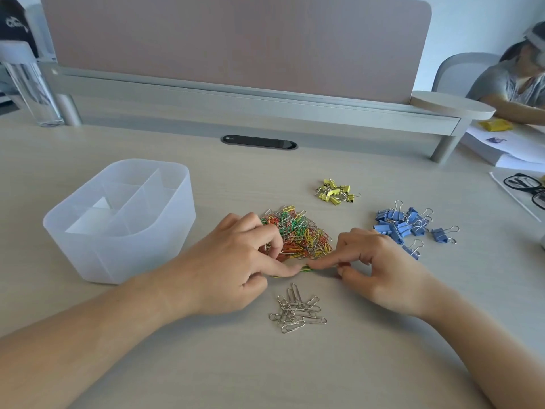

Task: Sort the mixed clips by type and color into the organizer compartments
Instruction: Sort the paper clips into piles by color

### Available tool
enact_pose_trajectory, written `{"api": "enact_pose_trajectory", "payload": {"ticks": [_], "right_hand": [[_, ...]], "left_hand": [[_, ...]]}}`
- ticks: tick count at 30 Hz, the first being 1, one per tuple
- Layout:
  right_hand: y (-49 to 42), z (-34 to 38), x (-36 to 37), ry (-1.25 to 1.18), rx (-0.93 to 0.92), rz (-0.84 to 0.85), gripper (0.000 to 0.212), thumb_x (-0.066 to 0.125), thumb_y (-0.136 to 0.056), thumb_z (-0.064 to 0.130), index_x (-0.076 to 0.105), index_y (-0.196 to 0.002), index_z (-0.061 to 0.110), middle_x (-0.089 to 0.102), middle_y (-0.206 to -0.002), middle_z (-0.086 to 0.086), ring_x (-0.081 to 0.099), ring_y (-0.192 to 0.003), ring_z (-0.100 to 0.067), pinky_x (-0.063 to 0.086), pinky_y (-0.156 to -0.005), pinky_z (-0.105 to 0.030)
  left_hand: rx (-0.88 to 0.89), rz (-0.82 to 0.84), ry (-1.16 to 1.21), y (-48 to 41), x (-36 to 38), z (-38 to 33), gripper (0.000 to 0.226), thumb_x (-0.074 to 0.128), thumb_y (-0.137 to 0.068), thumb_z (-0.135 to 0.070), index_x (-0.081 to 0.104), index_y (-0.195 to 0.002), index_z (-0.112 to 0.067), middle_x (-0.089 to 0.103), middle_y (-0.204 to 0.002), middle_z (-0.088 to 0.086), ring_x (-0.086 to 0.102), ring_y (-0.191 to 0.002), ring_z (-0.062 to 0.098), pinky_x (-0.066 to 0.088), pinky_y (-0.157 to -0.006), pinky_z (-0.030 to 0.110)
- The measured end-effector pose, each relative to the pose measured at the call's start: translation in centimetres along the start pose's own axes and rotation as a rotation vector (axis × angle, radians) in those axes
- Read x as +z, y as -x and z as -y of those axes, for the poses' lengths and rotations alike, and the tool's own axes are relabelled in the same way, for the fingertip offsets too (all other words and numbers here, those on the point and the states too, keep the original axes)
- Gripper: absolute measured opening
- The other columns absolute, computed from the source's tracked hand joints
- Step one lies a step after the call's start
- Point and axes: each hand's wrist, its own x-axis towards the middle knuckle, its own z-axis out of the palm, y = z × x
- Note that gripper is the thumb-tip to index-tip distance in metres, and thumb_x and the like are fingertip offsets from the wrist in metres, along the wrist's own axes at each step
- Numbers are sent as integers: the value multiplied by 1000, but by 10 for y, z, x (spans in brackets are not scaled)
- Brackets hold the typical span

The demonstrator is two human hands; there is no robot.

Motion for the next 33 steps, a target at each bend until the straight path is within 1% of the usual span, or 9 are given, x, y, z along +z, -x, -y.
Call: {"api": "enact_pose_trajectory", "payload": {"ticks": [5,12,15,18,21,25,29,31,33], "right_hand": [[0,-1,-2,37,11,1,40,43,-78,34,71,-103,49,60,-74,8,52,-80,-10,41,-82,-36],[0,-2,-3,124,-29,-48,35,53,-81,28,70,-101,50,58,-72,11,52,-76,-7,42,-79,-40],[0,-1,-3,154,-38,-50,31,57,-80,27,72,-96,48,57,-71,13,51,-77,-6,41,-78,-39],[0,3,-3,172,-51,-35,31,52,-79,32,73,-95,48,57,-72,14,51,-78,-4,39,-77,-33],[0,5,-3,173,-58,-27,31,51,-76,31,74,-90,48,57,-72,13,50,-76,-7,34,-75,-27],[0,3,-7,189,-61,-47,31,55,-76,25,73,-87,49,58,-72,14,51,-75,-6,36,-76,-32],[1,3,-9,182,-54,-66,29,51,-78,30,74,-84,47,59,-73,15,53,-77,-7,40,-78,-39],[1,4,-8,191,-58,-67,31,51,-78,27,73,-88,47,58,-73,16,52,-78,-6,38,-79,-36],[1,7,-6,200,-75,-68,38,54,-78,20,72,-97,47,54,-73,19,49,-77,-3,35,-78,-30]], "left_hand": [[-13,-25,41,1,-3,3,53,33,-83,-21,69,-111,-47,47,-94,-18,38,-89,10,29,-87,30],[-28,-117,98,2,-3,6,48,37,-82,-21,73,-105,-44,48,-91,-19,36,-85,6,26,-84,23],[-68,-168,140,0,-4,6,53,38,-80,-17,69,-115,-41,50,-95,-18,37,-87,6,29,-85,24],[-55,-89,65,-1,-4,1,61,33,-80,-17,58,-128,-46,47,-102,-15,34,-90,8,29,-88,27],[-50,-3,15,-1,0,-4,62,29,-81,-20,54,-130,-48,43,-103,-13,37,-94,13,30,-91,34],[-47,-10,32,-1,1,-3,58,28,-82,-21,62,-120,-49,43,-99,-15,37,-94,11,28,-90,34],[-47,-86,132,3,-7,6,46,42,-83,-16,75,-95,-45,46,-91,-19,35,-87,3,28,-83,23],[-95,-112,246,4,-10,9,42,48,-78,-8,78,-84,-38,49,-88,-18,40,-90,5,34,-78,17],[-117,-113,303,3,-12,9,42,49,-76,-6,79,-83,-34,50,-85,-17,42,-91,7,39,-72,15]]}}
